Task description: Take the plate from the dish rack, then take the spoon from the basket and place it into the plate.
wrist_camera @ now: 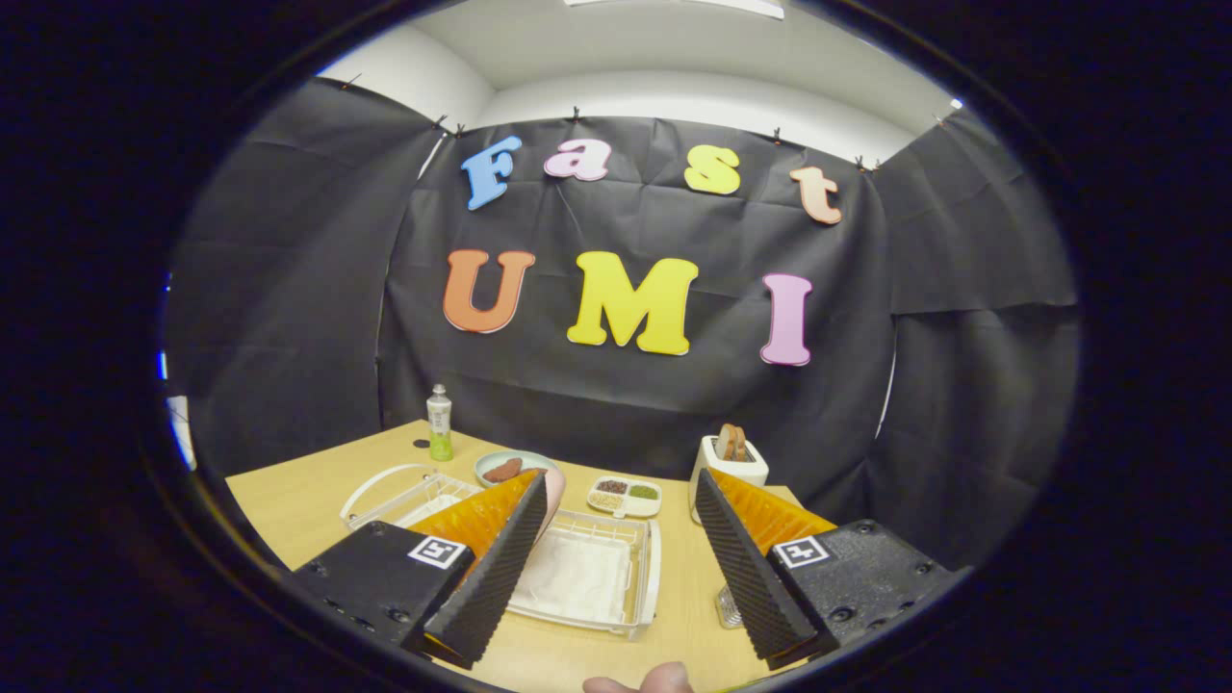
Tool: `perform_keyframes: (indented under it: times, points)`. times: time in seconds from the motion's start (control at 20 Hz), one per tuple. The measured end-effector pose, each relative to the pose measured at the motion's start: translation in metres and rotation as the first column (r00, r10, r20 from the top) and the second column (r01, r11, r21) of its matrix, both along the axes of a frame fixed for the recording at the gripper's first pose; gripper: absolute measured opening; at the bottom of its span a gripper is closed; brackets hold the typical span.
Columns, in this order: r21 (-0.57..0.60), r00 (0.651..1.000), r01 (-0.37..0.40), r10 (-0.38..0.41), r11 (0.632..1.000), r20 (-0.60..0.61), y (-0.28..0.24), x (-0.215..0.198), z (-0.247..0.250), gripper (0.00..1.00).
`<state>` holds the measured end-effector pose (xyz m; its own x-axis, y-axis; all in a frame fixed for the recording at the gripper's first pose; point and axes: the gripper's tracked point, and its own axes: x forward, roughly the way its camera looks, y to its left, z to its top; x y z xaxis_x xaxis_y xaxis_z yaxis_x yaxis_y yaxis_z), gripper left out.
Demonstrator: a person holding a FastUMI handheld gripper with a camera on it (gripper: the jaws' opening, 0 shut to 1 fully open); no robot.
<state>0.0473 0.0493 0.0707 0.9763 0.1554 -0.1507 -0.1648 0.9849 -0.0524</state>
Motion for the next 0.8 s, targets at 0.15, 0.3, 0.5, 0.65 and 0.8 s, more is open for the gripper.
perform_keyframes:
  times: [0.15,0.3,0.5,0.65,0.8]
  points:
    - [-0.011,0.993,-0.066,0.065,0.998,-0.099,0.024,0.021,0.007,1.0]
    - [0.005,0.968,-0.106,0.104,0.994,-0.227,0.044,0.043,0.007,1.0]
    - [-0.005,0.924,-0.136,0.125,0.991,-0.361,0.07,0.07,0.003,1.0]
    - [0.026,0.874,-0.132,0.128,0.991,-0.469,0.082,0.086,-0.013,1.0]
    - [0.024,0.832,-0.098,0.095,0.995,-0.546,0.088,0.105,-0.032,1.0]
